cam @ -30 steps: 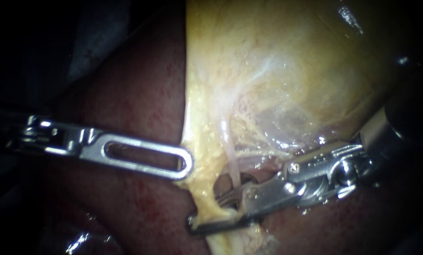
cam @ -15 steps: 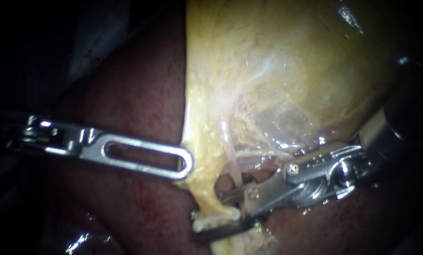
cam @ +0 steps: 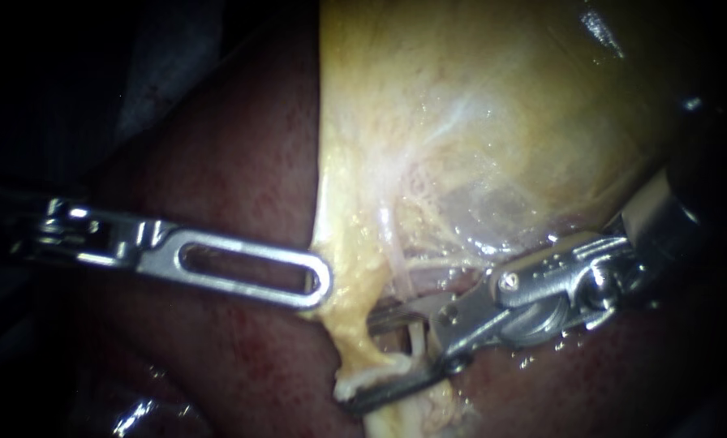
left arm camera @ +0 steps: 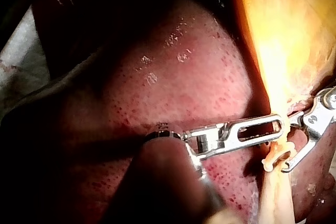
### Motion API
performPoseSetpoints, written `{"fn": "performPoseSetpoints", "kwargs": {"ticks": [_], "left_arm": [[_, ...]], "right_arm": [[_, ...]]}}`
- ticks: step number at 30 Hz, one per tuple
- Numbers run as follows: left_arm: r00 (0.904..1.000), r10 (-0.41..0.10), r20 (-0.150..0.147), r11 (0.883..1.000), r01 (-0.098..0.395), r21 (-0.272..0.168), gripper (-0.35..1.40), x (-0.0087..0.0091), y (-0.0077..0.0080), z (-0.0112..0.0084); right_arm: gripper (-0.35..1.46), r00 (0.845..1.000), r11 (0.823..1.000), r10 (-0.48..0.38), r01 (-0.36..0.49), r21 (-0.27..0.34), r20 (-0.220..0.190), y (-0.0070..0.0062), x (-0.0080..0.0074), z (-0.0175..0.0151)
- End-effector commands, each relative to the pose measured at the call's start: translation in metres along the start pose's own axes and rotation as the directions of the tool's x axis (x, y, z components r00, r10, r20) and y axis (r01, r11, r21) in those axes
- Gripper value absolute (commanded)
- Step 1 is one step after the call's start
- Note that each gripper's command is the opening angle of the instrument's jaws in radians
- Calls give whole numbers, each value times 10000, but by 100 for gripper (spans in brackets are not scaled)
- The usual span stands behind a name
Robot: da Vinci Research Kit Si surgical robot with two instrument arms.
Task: Going back first clip left tube
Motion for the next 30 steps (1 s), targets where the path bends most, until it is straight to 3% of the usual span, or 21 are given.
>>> {"fn": "performPoseSetpoints", "kwargs": {"ticks": [1,6,13,21,30], "left_arm": [[10000,0,-4,10000,0,4,-35,0,0,0],[10000,0,-10,10000,0,6,-35,-2,2,-1],[10000,2,-25,10000,-2,13,-35,-9,14,-7],[10000,11,-15,10000,-11,3,-35,-14,24,-10],[10000,55,26,10000,-55,-45,-35,-12,32,-2]], "right_arm": [[51,10000,10000,1,-1,10,-2,-1,-1,-2],[51,10000,10000,39,-39,-1,-52,-5,0,-22],[48,9989,9990,236,-250,-366,-396,-10,17,-89],[47,9980,9959,49,-106,-902,-632,-4,35,-158],[46,9975,9919,53,-142,-1260,-710,-5,39,-182]]}}
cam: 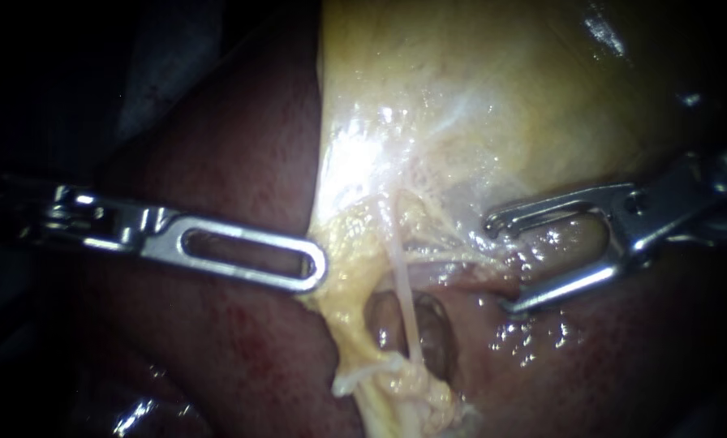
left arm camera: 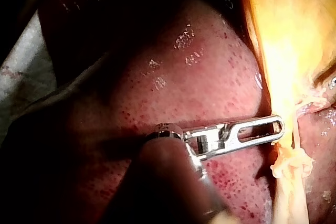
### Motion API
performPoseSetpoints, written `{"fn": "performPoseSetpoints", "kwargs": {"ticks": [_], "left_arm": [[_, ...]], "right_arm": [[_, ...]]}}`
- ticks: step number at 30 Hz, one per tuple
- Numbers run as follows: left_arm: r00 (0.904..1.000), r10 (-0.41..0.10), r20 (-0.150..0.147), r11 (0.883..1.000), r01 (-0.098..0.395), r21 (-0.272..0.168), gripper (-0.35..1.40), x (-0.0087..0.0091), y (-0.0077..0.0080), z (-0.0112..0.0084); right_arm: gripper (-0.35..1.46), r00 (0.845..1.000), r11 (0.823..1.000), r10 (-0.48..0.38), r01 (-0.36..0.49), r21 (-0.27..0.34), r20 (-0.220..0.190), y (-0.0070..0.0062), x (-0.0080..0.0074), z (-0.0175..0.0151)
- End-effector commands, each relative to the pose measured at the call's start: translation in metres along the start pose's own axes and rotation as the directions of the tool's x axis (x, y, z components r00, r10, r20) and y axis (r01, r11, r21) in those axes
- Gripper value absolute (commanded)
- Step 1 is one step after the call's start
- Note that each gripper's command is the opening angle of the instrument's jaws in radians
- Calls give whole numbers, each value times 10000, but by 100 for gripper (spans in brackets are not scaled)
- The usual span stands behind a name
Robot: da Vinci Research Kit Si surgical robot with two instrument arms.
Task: Going back first clip left tube
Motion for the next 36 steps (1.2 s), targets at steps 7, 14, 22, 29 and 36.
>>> {"fn": "performPoseSetpoints", "kwargs": {"ticks": [7,14,22,29,36], "left_arm": [[10000,64,27,9999,-64,-107,-35,4,21,19],[9999,108,-42,9998,-108,-142,-35,1,45,44],[9999,123,-50,9998,-123,-149,-35,-3,53,50],[9999,120,-57,9998,-121,-144,-35,-3,53,48],[9999,109,-61,9999,-109,-134,-35,-4,51,48]], "right_arm": [[46,10000,10000,-16,16,15,3,0,0,1],[46,10000,10000,-16,16,15,3,-1,0,1],[46,10000,10000,-16,16,16,3,-2,1,1],[46,10000,10000,-16,16,17,3,-2,1,1],[46,10000,10000,-14,14,15,3,-2,1,1]]}}
